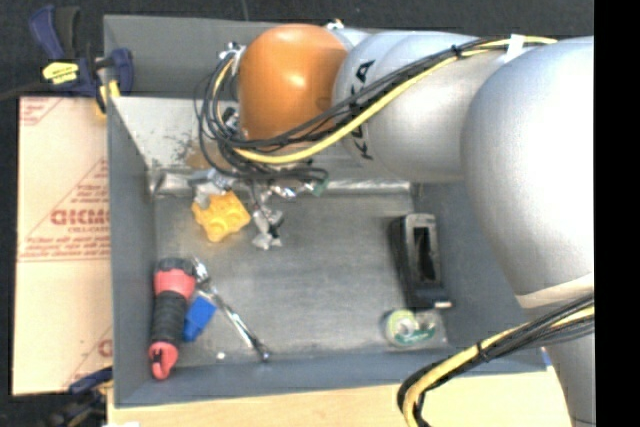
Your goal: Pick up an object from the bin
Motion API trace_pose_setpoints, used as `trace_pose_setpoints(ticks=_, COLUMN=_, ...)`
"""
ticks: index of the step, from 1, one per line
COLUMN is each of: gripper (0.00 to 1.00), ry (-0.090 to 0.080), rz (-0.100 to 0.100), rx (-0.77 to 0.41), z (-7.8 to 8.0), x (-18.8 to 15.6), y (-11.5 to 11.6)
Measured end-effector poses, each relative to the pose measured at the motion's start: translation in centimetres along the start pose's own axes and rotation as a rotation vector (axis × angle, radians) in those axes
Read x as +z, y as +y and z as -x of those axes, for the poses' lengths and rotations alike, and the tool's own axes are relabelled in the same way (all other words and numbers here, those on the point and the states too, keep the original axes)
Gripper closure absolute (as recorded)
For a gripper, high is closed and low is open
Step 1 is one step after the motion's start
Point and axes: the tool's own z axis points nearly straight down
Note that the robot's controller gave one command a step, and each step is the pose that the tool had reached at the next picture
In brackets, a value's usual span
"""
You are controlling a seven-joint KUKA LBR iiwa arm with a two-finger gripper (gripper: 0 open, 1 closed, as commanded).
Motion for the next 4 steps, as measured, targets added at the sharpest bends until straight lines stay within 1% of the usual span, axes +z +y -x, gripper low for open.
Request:
trace_pose_setpoints(ticks=1, gripper=0.00, ry=-0.009, rz=-0.004, rx=-0.095, z=-0.5, x=0.3, y=-2.4)
trace_pose_setpoints(ticks=2, gripper=0.00, ry=-0.011, rz=-0.008, rx=-0.284, z=-0.1, x=3.1, y=-2.2)
trace_pose_setpoints(ticks=3, gripper=1.00, ry=-0.012, rz=-0.013, rx=-0.640, z=-6.9, x=2.4, y=-5.1)
trace_pose_setpoints(ticks=4, gripper=1.00, ry=-0.012, rz=-0.012, rx=-0.638, z=-6.9, x=2.4, y=-5.1)
